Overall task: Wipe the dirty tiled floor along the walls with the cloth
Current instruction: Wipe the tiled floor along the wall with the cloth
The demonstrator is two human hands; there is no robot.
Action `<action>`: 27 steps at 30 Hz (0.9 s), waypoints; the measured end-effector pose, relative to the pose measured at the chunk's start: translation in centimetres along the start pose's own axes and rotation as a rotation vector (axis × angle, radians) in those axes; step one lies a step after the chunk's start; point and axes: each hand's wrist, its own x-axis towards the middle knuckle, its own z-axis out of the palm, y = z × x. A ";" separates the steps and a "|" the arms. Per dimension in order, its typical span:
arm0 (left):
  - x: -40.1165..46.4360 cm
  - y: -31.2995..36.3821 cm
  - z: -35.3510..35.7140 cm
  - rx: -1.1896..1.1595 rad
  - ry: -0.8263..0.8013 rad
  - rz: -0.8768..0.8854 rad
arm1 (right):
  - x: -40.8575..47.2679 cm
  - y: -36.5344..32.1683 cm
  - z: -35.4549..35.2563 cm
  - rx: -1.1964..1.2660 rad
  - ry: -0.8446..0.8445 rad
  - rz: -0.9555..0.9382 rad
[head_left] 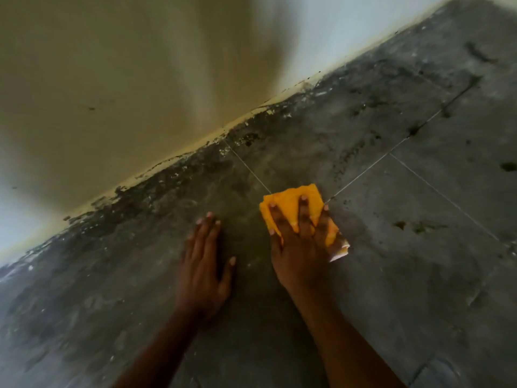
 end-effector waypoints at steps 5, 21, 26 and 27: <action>1.9 -0.8 -0.9 0.256 -0.003 -0.074 | -4.5 1.6 -1.3 -0.007 0.018 -0.124; 1.7 -0.7 -0.7 0.310 -0.017 -0.244 | 2.6 2.3 -0.9 -0.012 0.000 0.021; 1.4 -1.5 -0.3 0.238 0.021 -0.242 | 7.7 -8.0 2.0 0.055 -0.022 -0.217; 1.4 -1.5 -0.3 0.237 0.020 -0.243 | 7.4 -8.3 2.0 0.013 -0.048 -0.394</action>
